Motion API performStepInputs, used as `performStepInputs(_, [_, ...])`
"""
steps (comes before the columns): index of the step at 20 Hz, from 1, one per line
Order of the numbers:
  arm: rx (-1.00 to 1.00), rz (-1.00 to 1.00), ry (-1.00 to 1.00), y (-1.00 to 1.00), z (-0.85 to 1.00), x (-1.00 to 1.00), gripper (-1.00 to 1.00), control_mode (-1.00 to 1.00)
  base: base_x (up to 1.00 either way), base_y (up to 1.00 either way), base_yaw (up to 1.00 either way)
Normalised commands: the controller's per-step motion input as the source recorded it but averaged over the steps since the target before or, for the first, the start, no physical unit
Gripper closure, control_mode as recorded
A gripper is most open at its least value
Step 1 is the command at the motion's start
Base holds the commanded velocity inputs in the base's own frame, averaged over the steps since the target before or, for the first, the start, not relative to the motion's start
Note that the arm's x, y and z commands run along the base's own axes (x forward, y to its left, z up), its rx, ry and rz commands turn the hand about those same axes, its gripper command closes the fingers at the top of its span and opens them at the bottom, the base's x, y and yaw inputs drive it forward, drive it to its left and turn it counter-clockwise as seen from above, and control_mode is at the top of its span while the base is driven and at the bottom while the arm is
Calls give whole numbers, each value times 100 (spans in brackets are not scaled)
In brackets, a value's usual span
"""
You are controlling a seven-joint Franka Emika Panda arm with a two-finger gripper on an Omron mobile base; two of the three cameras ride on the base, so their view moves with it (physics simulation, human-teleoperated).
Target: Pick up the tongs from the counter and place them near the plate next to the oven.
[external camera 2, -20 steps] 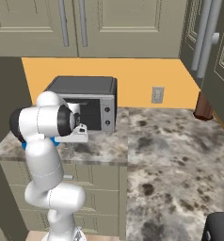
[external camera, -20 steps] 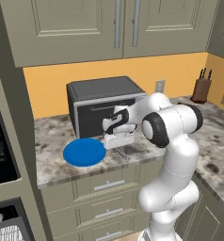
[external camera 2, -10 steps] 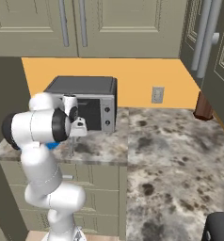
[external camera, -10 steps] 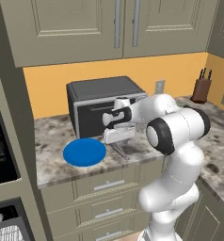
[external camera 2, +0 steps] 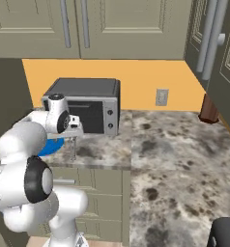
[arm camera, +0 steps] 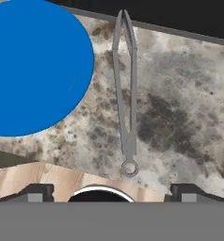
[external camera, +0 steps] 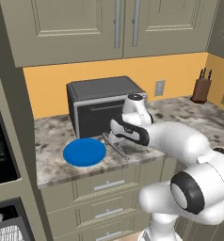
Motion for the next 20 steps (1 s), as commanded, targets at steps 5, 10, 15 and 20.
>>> performStepInputs(5, [13, -7, -12, -28, 98, -100, -100, -100, 0, 0, 0])
performStepInputs(10, [11, -5, 0, -36, 100, -86, -100, -100, 0, 0, 0])
performStepInputs(15, [7, -5, 0, -32, 100, -93, -100, -100, 0, 0, 0])
performStepInputs(20, [0, -5, -4, -8, 100, -90, -100, -100, 0, 0, 0])
